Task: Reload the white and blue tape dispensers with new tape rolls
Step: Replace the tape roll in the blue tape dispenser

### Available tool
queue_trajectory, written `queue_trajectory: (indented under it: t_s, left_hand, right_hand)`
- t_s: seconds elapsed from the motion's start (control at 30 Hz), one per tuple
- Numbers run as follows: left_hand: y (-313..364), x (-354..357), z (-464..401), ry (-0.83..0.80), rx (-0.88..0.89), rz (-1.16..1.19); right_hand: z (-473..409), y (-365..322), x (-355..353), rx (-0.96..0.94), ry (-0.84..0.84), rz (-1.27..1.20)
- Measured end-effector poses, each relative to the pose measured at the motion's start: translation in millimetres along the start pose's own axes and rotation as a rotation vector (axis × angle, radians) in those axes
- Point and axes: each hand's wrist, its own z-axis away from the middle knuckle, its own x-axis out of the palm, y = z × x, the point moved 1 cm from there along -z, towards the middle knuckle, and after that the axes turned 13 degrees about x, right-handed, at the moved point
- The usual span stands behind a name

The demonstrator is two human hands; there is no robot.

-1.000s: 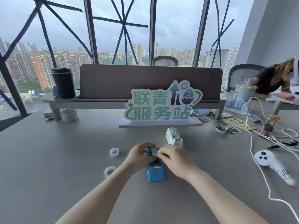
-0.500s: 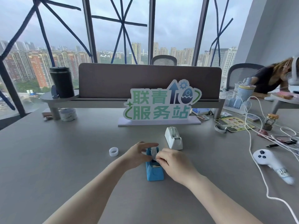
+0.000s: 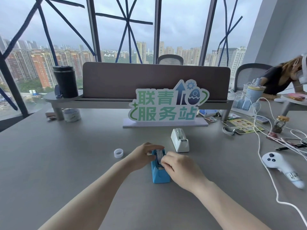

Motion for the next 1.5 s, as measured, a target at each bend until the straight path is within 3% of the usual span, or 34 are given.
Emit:
queue_trajectory:
  t_s: [0.3, 0.9, 1.07, 1.23, 1.33, 1.5]
  left_hand:
    - [0, 0, 0, 0.004, 0.004, -0.028]
    - [-1, 4, 2, 0.048, 0.012, -0.023]
    - [-2, 6, 4, 0.087, -0.001, 0.006]
    - [-2, 10, 10, 0.145, -0.032, 0.078]
    - [-2, 13, 18, 0.199, -0.057, 0.093]
    - [3, 18, 44, 0.296, -0.109, 0.277]
  right_hand:
    - [11, -1, 0, -0.144, 0.118, 0.180]
    - [22, 4, 1, -0.183, 0.101, 0.208]
    - [27, 6, -6, -0.077, 0.068, 0.049]
    - [20, 24, -5, 0.219, 0.081, -0.178]
    - [19, 33, 3, 0.383, -0.022, -0.218]
    - [24, 30, 12, 0.460, -0.135, -0.340]
